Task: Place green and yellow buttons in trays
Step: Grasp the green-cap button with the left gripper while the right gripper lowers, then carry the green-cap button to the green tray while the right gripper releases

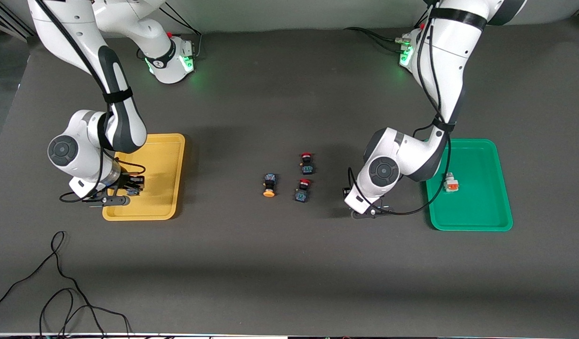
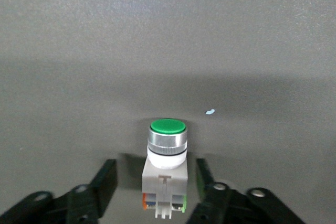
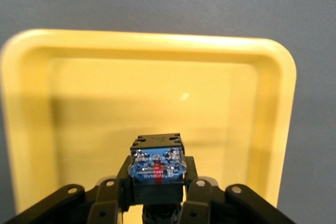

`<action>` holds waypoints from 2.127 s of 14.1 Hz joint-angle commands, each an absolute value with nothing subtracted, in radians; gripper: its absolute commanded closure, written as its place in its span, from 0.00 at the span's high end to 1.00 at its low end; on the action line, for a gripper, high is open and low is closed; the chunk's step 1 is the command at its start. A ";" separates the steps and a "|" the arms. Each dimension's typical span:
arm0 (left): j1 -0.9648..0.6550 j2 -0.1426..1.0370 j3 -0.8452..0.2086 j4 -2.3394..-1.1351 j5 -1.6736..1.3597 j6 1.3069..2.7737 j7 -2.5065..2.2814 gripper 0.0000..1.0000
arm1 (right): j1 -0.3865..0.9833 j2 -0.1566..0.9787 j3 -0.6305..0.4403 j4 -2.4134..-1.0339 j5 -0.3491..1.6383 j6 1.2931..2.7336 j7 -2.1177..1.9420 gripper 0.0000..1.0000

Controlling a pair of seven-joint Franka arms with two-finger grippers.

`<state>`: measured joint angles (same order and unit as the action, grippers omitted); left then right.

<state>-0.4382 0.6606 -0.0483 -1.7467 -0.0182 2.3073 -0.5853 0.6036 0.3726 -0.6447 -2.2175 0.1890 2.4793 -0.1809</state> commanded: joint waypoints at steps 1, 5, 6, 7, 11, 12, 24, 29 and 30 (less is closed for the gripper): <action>-0.454 0.638 -0.038 -1.755 -0.023 2.281 -0.626 0.21 | 0.601 0.411 -0.646 -2.240 0.187 2.554 -0.207 0.00; -0.445 0.548 -0.051 -1.701 -0.026 2.156 -0.676 0.19 | 0.604 0.471 -0.637 -2.234 0.193 2.599 -0.209 0.29; -0.434 0.514 -0.051 -1.674 -0.032 2.084 -0.670 0.18 | 0.604 0.468 -0.637 -2.235 0.193 2.599 -0.215 0.99; -0.414 0.480 -0.051 -1.645 -0.052 2.007 -0.663 0.18 | 0.604 0.462 -0.637 -2.233 0.193 2.592 -0.219 1.00; -0.281 0.345 -0.051 -1.638 -0.080 1.805 -0.496 0.18 | 0.611 0.407 -0.637 -2.218 0.195 2.522 -0.212 1.00; -0.228 0.312 -0.051 -1.649 -0.086 1.746 -0.407 0.18 | 0.612 0.367 -0.637 -2.198 0.195 2.460 -0.206 1.00; 0.195 0.242 -0.040 -2.149 0.092 2.276 0.126 0.15 | 0.891 0.509 -0.626 -1.714 0.363 2.117 0.363 1.00; 0.229 0.351 -0.040 -2.187 0.092 2.434 0.156 0.30 | 0.905 0.719 -0.494 -1.499 0.385 2.118 0.598 1.00; 0.229 0.366 -0.041 -2.186 0.092 2.442 0.158 0.41 | 0.908 0.738 -0.482 -1.494 0.385 2.120 0.601 1.00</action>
<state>0.2178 0.3511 -0.0294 -2.1835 0.0771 2.4145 0.1415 0.9100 0.6565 -0.4918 -1.5782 0.3582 2.1384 0.5636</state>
